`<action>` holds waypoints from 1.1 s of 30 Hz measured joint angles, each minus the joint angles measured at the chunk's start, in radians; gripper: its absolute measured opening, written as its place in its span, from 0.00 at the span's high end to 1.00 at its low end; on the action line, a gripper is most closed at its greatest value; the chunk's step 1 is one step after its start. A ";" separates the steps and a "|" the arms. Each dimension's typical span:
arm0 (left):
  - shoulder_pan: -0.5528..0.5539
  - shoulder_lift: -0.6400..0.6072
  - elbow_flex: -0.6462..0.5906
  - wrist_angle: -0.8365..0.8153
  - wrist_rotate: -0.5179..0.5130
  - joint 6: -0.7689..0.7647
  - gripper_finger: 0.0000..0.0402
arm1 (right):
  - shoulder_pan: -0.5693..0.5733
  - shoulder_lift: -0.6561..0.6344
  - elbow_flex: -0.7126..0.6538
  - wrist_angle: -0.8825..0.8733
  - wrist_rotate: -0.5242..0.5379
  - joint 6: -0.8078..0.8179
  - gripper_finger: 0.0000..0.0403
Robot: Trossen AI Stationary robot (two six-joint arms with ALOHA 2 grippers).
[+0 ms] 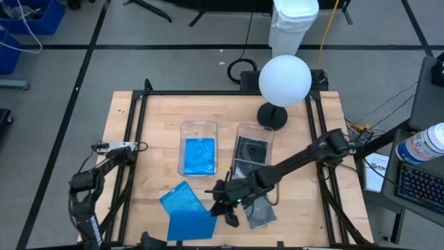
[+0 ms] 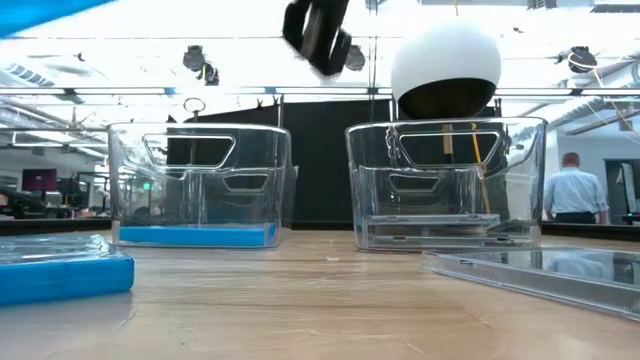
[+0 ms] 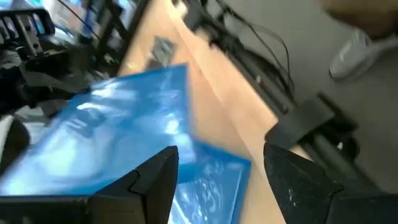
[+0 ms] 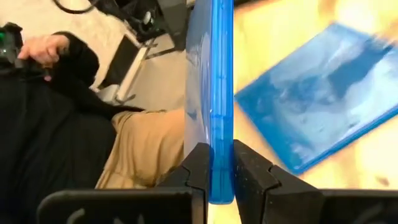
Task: Pick & place jewel cases by type
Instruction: Put the blue CD case into the left transparent bin
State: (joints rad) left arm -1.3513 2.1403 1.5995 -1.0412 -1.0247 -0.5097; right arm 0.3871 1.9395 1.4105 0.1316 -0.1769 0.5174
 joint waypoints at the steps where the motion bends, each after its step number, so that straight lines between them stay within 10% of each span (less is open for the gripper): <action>1: -0.009 0.000 0.001 -0.015 -0.016 -0.020 0.40 | 0.001 -0.033 0.000 -0.034 0.017 -0.018 0.91; 10: 0.008 -0.004 -0.036 -0.094 -0.024 -0.042 0.40 | -0.108 -0.357 0.049 -0.413 0.233 -0.212 0.91; 17: 0.048 -0.004 -0.039 -0.268 0.040 -0.062 0.40 | -0.272 -0.460 0.067 -0.592 0.171 -0.251 0.91; 27: 0.084 -0.063 -0.038 -0.537 0.006 -0.670 0.40 | -0.315 -0.420 0.066 -0.604 0.175 -0.345 0.91; 33: 0.102 -0.089 -0.047 -0.532 -0.240 -0.996 0.41 | -0.171 -0.421 0.065 -0.451 0.287 -0.551 0.92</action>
State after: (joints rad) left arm -1.2493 2.0510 1.5520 -1.5732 -1.2644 -1.5061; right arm 0.2160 1.5188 1.4757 -0.3196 0.1099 -0.0337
